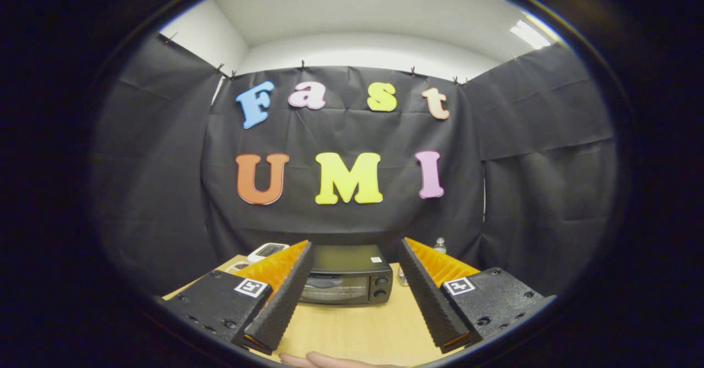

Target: Open the toaster oven, put the food inside, and close the toaster oven door.

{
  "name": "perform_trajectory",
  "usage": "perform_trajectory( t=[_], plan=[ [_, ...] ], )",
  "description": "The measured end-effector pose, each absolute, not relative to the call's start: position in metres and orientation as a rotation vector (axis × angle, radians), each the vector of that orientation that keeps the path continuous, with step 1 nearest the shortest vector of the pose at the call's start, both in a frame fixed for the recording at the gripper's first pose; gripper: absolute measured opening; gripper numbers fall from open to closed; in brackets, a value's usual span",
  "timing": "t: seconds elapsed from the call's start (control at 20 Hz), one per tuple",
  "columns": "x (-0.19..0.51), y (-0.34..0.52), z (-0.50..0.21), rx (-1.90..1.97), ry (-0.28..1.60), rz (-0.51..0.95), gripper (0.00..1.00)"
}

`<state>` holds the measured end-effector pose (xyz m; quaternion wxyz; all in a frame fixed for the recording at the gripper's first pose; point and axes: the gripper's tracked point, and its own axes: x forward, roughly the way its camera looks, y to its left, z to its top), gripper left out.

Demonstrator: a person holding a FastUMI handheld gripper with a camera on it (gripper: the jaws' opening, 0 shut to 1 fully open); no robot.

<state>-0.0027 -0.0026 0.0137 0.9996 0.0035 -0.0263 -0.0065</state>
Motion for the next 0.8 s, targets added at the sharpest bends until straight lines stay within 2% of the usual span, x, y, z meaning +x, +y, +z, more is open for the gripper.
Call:
perform_trajectory(
  t=[0.35, 0.8],
  plan=[
    [0.016, 0.003, 0.006, 0.02, -0.079, 0.005, 1.0],
    [0.109, 0.036, -0.036, -0.004, -0.064, 0.042, 1.0]
  ],
)
